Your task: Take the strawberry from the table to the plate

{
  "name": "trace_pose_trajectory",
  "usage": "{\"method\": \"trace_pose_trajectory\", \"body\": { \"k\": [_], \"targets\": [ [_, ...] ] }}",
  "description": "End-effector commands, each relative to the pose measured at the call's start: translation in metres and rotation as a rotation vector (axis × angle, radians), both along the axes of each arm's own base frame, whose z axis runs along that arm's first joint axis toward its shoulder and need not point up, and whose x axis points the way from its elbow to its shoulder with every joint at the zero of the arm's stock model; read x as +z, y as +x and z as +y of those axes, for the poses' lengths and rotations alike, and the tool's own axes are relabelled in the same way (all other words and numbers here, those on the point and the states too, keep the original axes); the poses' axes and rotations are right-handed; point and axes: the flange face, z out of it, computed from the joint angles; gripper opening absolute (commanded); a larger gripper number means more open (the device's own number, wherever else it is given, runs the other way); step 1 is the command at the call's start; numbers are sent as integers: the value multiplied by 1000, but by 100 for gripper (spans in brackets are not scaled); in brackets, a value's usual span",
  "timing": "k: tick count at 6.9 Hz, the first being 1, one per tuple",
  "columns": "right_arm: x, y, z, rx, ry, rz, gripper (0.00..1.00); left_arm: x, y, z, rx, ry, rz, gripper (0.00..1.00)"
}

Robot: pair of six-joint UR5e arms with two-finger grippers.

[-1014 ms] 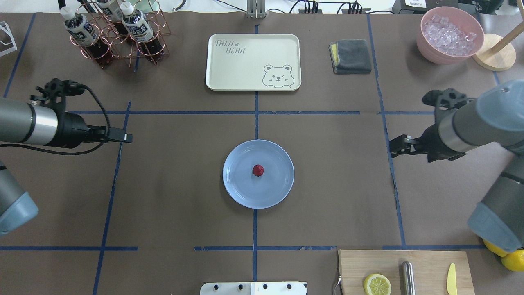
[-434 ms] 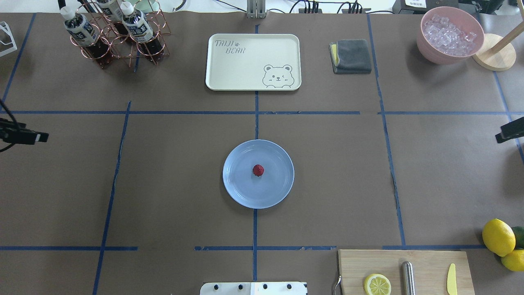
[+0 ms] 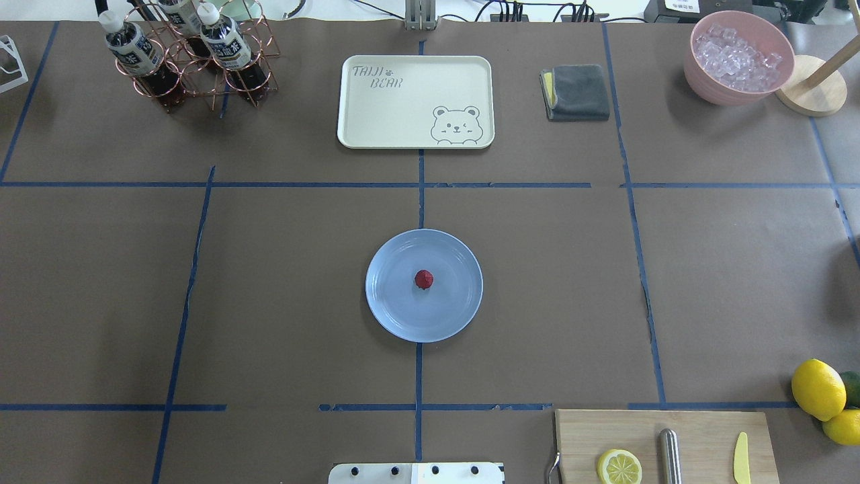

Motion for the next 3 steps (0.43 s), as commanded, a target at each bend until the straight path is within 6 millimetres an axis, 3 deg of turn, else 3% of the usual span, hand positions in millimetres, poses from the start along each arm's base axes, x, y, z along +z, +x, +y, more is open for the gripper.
{"method": "trace_pose_trajectory", "body": {
  "k": [1,2,3],
  "targets": [
    [13,21,6,26,0,-7,100,34,-49,3,29,-100,-86,86],
    [11,21,4,26,5,-7,100,36,-83,0,-30,-170,-97,100],
    [10,22,3,26,10,8,100,28,-95,-9,-90,-288,-90,100]
  ]
}}
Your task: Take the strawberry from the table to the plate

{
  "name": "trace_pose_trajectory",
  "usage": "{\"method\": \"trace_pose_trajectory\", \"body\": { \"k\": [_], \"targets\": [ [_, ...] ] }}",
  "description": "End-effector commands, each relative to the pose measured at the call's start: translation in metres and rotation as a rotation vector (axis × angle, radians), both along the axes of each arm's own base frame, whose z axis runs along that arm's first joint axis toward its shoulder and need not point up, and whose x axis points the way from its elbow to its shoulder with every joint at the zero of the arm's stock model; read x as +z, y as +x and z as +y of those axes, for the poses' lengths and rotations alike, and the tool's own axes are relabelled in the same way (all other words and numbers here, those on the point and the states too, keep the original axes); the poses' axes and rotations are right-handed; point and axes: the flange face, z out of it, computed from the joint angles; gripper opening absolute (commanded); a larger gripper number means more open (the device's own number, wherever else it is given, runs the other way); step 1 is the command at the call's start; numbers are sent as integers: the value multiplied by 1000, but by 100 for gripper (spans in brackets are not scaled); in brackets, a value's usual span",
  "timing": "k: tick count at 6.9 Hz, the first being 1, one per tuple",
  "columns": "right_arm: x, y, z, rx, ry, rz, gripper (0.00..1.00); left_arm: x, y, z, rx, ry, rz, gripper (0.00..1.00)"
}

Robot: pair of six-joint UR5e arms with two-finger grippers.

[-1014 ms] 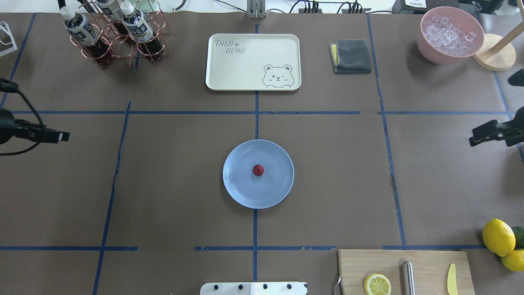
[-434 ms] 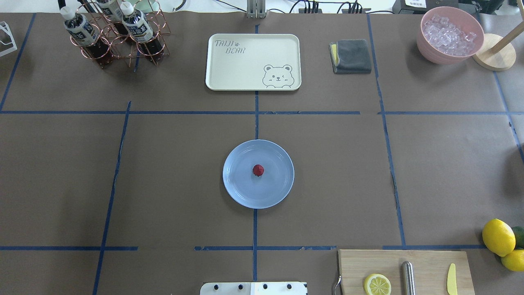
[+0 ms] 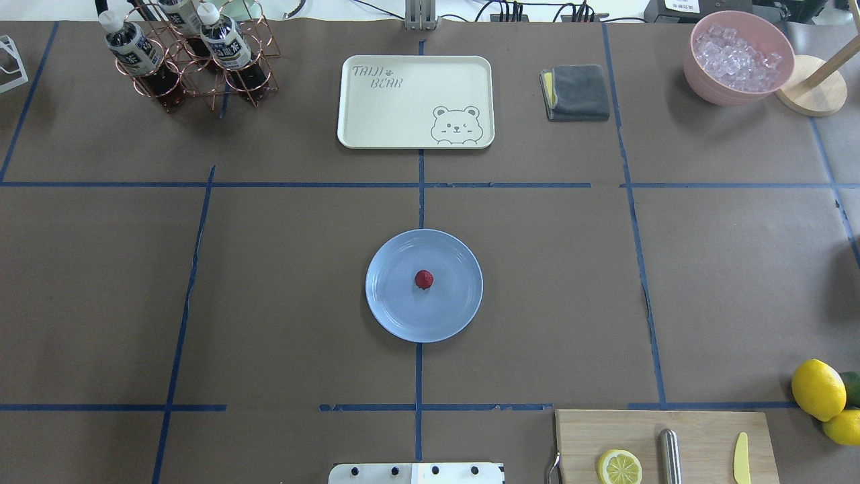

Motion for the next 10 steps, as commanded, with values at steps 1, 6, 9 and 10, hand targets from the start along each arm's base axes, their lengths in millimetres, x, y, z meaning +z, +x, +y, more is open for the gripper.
{"method": "trace_pose_trajectory", "body": {
  "k": [1,6,9,10],
  "targets": [
    [1,1,1,2,4,14,100,-13,-26,-19,-88,-121,-10,100],
    [4,2,6,3,1,32,100,9,-26,-37,-118,-214,-74,100],
    [7,-2,6,-3,-7,29,100,-2,-26,-28,-122,-141,-69,100],
    [6,-2,6,-4,-7,25,100,-9,-27,-31,-125,-119,-74,100]
  ]
}}
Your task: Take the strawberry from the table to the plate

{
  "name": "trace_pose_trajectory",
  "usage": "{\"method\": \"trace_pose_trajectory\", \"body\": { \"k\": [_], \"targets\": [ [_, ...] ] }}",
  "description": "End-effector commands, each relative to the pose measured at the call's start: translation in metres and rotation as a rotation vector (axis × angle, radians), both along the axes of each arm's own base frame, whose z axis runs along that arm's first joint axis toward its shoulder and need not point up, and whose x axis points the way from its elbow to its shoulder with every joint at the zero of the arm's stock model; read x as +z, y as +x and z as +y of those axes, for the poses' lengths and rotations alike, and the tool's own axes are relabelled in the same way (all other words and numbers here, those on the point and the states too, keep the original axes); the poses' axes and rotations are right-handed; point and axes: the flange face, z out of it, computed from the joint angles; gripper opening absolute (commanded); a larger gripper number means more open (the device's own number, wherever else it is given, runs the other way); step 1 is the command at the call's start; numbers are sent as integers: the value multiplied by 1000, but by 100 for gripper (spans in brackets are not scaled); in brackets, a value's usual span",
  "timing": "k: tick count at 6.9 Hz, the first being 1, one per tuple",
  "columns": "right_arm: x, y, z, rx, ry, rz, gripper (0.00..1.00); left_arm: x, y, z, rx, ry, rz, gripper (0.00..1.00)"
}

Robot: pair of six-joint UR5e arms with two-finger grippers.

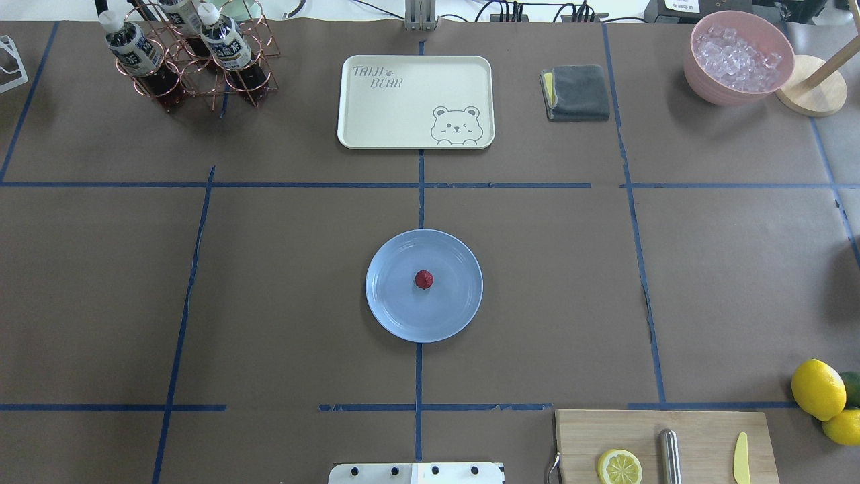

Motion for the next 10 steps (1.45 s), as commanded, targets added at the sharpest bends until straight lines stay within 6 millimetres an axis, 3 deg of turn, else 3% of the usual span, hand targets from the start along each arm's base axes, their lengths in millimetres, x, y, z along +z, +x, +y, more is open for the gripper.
{"method": "trace_pose_trajectory", "body": {
  "k": [1,5,6,7,10],
  "targets": [
    [-1,-1,0,-2,1,-5,100,-6,0,-5,0,22,1,100],
    [-1,-1,0,-2,3,-10,100,-12,5,-2,31,9,-5,100],
    [-1,-1,0,-2,3,-8,100,-5,2,1,96,-11,-16,100],
    [-2,-1,-1,-2,4,-8,100,-18,1,-16,106,-31,-22,100],
    [-4,-1,-1,-1,8,-10,100,-9,-1,-13,108,-54,-22,100]
  ]
}}
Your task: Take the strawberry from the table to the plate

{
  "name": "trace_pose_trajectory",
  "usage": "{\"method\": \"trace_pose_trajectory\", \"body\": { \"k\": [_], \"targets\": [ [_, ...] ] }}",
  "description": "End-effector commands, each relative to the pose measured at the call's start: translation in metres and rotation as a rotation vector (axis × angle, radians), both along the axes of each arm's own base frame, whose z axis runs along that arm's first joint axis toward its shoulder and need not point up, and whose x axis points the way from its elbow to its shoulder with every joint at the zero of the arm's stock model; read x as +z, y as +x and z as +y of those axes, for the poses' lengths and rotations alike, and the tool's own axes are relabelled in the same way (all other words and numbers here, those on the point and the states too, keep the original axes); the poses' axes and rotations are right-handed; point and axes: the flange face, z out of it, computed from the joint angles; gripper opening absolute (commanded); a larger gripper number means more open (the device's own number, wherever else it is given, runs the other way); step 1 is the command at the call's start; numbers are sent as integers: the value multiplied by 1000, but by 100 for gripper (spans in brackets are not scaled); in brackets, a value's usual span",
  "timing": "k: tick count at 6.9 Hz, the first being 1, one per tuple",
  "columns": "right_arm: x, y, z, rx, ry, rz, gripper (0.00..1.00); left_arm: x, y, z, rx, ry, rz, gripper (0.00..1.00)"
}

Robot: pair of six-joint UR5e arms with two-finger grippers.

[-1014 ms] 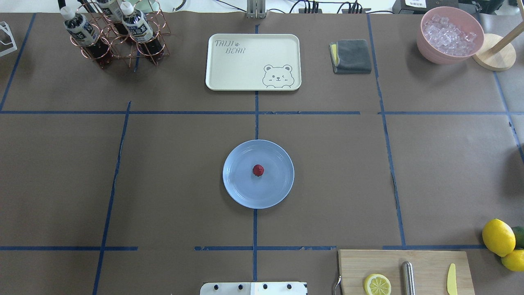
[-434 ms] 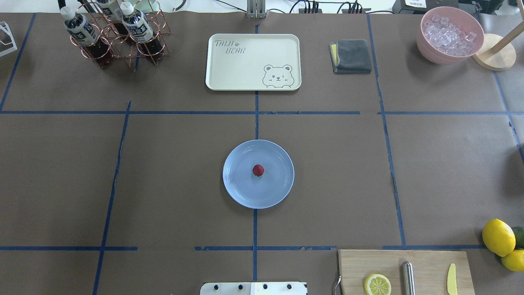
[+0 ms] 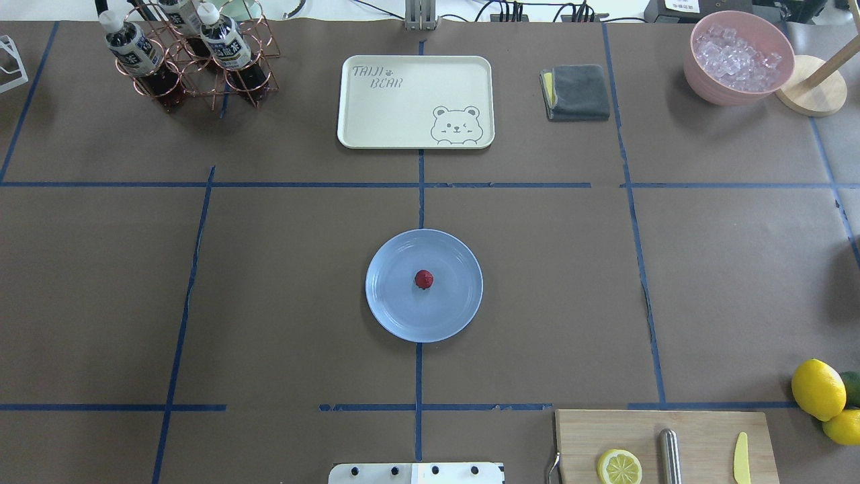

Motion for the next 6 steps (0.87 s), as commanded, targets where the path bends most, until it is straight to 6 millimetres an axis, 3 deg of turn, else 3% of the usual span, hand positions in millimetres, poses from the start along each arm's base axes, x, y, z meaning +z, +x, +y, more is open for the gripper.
{"method": "trace_pose_trajectory", "body": {
  "k": [1,6],
  "targets": [
    [-3,0,-1,1,3,0,100,3,0,2,-1,-11,2,100],
    [-26,-35,-10,-74,13,3,100,-1,-1,2,-3,2,12,100]
  ]
}}
